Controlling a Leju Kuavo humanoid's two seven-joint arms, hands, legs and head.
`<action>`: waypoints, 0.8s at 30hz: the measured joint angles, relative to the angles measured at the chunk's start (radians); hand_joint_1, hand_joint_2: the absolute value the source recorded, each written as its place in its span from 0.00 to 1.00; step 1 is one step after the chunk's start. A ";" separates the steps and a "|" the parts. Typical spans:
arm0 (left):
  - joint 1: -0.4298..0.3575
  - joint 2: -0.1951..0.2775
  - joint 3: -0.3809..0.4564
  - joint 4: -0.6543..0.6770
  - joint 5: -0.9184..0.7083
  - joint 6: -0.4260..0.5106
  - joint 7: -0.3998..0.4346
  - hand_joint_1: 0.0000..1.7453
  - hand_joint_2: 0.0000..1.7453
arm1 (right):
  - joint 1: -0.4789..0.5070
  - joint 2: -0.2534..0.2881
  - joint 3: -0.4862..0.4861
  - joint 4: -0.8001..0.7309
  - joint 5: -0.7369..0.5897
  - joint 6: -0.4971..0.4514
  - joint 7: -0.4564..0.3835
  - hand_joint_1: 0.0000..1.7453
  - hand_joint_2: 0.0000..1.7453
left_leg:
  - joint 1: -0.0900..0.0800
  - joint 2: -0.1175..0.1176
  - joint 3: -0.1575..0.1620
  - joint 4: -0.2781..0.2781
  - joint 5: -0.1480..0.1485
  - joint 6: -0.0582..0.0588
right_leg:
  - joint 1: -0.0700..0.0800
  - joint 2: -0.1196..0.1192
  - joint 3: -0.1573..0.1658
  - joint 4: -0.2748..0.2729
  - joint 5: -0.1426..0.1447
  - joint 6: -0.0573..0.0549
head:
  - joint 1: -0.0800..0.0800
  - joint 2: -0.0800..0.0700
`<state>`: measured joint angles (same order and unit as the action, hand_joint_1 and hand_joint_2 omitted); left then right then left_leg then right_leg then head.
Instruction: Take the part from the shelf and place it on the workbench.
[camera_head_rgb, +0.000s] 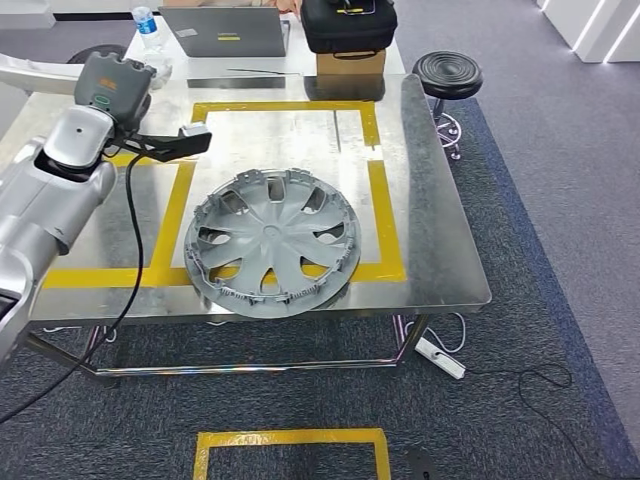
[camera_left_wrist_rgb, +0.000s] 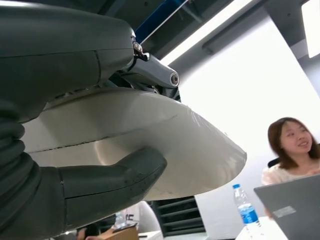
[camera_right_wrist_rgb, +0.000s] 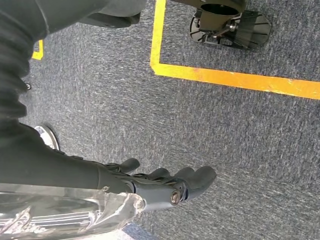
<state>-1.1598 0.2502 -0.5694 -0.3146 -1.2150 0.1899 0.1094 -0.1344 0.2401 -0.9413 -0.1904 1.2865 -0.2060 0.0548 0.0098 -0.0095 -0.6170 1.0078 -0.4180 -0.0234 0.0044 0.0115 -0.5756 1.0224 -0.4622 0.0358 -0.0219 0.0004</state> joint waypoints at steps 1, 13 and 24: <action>0.003 0.005 0.003 0.003 0.000 0.001 0.003 1.00 1.00 | 0.000 0.000 0.000 0.000 0.000 0.000 0.001 0.00 1.00 | 0.000 0.000 0.000 0.000 0.000 0.000 | 0.000 0.000 0.000 0.000 0.000 0.000 | 0.000 0.000; 0.074 0.097 0.048 0.029 0.000 0.034 0.035 1.00 1.00 | -0.001 0.001 0.001 0.002 0.003 0.000 0.004 0.00 1.00 | 0.000 0.000 0.000 0.000 0.000 0.000 | 0.001 0.001 -0.001 0.001 -0.001 -0.002 | 0.000 0.000; 0.101 0.141 0.065 0.042 0.000 0.037 0.037 1.00 1.00 | -0.001 0.001 0.002 0.003 0.004 0.000 0.004 0.00 1.00 | 0.000 0.000 0.000 0.000 0.000 0.000 | 0.001 0.000 -0.001 0.001 -0.001 -0.002 | 0.000 0.000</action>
<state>-1.0584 0.3911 -0.5048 -0.2727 -1.2150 0.2274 0.1465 -0.1358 0.2411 -0.9389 -0.1870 1.2905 -0.2059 0.0587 0.0099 -0.0094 -0.6173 1.0074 -0.4181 -0.0237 0.0051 0.0118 -0.5770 1.0236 -0.4635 0.0336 -0.0220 0.0004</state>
